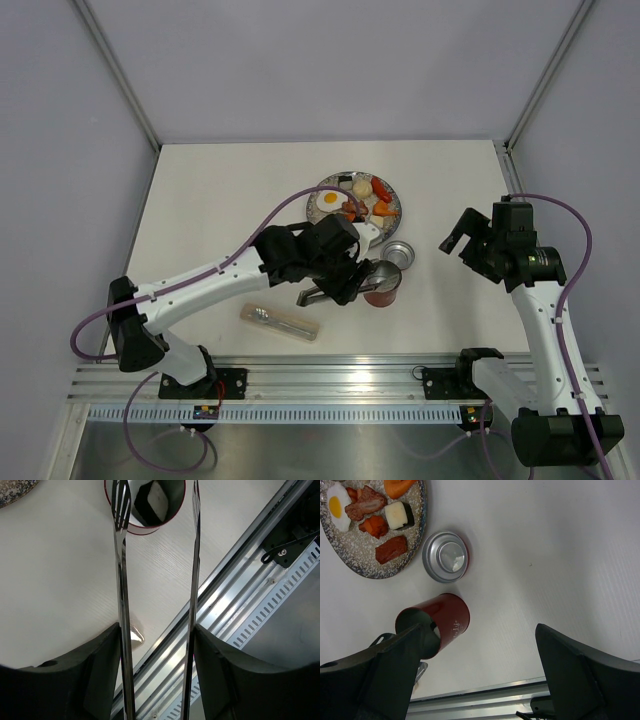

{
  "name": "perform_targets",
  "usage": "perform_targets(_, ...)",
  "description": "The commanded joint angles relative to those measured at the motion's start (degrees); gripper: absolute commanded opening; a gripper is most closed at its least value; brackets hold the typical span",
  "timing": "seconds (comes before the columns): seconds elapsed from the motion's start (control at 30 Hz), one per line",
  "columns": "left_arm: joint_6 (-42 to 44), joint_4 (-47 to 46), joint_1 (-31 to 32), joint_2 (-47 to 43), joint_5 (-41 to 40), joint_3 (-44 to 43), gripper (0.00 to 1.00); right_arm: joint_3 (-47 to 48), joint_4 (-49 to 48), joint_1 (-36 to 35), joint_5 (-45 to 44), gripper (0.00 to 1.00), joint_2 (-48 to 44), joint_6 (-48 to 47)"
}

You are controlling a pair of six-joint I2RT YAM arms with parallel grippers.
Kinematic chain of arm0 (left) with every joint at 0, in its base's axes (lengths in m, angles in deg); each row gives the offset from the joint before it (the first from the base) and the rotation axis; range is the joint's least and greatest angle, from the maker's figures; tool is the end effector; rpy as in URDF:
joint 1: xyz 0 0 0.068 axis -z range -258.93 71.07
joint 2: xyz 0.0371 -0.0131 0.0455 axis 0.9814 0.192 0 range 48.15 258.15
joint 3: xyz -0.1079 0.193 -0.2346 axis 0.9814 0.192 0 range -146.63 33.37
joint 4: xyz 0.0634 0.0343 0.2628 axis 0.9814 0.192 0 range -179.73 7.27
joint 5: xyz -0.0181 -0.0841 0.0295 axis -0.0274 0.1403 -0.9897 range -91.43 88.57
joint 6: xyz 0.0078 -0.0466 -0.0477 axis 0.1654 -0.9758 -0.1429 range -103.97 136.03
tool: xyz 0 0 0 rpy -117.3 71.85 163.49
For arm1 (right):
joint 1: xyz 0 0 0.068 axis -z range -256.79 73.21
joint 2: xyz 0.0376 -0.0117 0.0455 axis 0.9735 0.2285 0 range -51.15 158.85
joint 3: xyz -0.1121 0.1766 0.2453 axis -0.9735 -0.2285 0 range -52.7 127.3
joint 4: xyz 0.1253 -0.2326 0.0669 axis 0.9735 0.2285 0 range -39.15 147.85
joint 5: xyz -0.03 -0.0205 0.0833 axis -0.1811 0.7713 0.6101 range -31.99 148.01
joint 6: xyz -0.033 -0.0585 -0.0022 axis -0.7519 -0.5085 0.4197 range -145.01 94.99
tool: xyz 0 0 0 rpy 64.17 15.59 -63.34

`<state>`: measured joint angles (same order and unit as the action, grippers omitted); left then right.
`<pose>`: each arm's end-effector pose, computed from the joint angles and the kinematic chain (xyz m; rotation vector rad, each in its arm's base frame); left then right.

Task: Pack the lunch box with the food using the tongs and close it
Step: Place the fake food in the packing box, then pick up the fake food from the plate.

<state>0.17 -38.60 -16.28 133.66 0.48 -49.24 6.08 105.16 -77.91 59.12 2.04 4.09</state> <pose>0.1499 -0.2937 0.3712 1.0525 2.3971 -0.5716 0.1651 0.0044 0.3544 0.5809 2.3679 0.2622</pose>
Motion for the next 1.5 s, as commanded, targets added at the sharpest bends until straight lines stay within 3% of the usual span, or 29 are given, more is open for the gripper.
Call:
perform_targets(0.0,0.3,-2.7,0.2,-0.5,0.6,-3.1,0.59,-0.2,-1.3,-0.1,0.4,1.00,-0.8,-0.8)
perform_targets(0.33,-0.3,-2.3,0.1,-1.6,-3.3,-9.0,0.37,0.3,-0.9,-0.1,-0.1,0.99,-1.2,-1.0)
perform_targets(0.63,-2.3,-0.9,-2.0,5.8,-7.3,-19.6,0.34,1.4,0.1,-0.2,-0.6,0.99,-1.2,-1.1)
perform_targets(1.03,-9.2,-3.8,-11.4,20.0,-9.9,-29.3,0.34,3.8,2.1,-0.1,-0.8,0.99,-2.1,-1.5)
perform_targets(1.47,-14.6,-4.0,-17.0,35.9,-9.8,-41.4,0.42,3.7,2.7,-0.1,-0.8,1.00,-2.3,-1.8)
